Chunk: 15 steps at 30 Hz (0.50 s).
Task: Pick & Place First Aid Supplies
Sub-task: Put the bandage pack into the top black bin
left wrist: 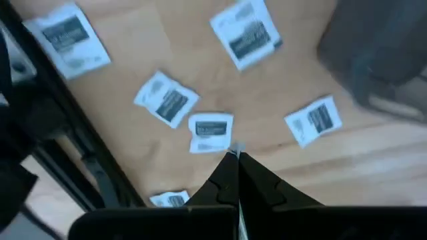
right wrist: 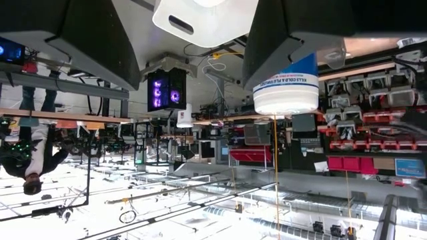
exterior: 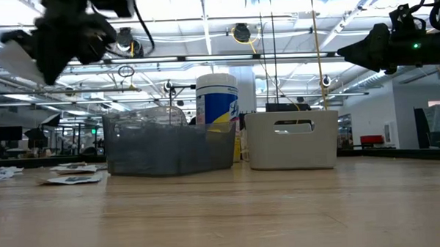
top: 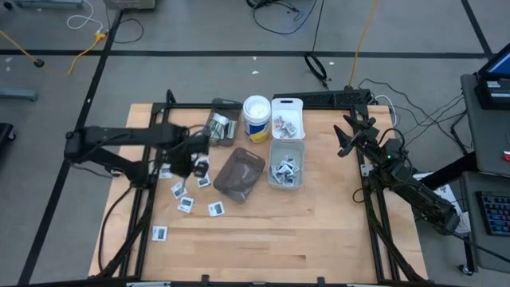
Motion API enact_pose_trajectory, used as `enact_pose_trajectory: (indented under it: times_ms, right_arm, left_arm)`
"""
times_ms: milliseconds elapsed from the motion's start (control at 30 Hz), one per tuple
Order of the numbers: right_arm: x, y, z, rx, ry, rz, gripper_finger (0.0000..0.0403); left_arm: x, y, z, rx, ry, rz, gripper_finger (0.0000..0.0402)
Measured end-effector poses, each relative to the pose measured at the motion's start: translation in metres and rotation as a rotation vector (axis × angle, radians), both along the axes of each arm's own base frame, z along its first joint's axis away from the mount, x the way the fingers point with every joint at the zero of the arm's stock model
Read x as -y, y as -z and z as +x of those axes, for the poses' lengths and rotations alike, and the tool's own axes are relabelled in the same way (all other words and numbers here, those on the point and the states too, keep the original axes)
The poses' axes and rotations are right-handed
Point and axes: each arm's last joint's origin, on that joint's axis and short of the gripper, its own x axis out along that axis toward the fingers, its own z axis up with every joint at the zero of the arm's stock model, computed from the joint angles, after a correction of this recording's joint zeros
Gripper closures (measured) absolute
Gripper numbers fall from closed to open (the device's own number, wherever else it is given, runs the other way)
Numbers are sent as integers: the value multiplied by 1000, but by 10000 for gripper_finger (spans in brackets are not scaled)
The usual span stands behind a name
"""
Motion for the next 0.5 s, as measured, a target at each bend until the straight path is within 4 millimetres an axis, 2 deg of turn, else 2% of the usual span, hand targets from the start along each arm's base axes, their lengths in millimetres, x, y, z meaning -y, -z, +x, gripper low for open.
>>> enact_pose_trajectory:
  times_ms: [500]
  right_arm:
    - [0, 0, 0, 0, 0, 0, 140]
  left_arm:
    - [-153, -20, 53, 64, 34, 132, 401]
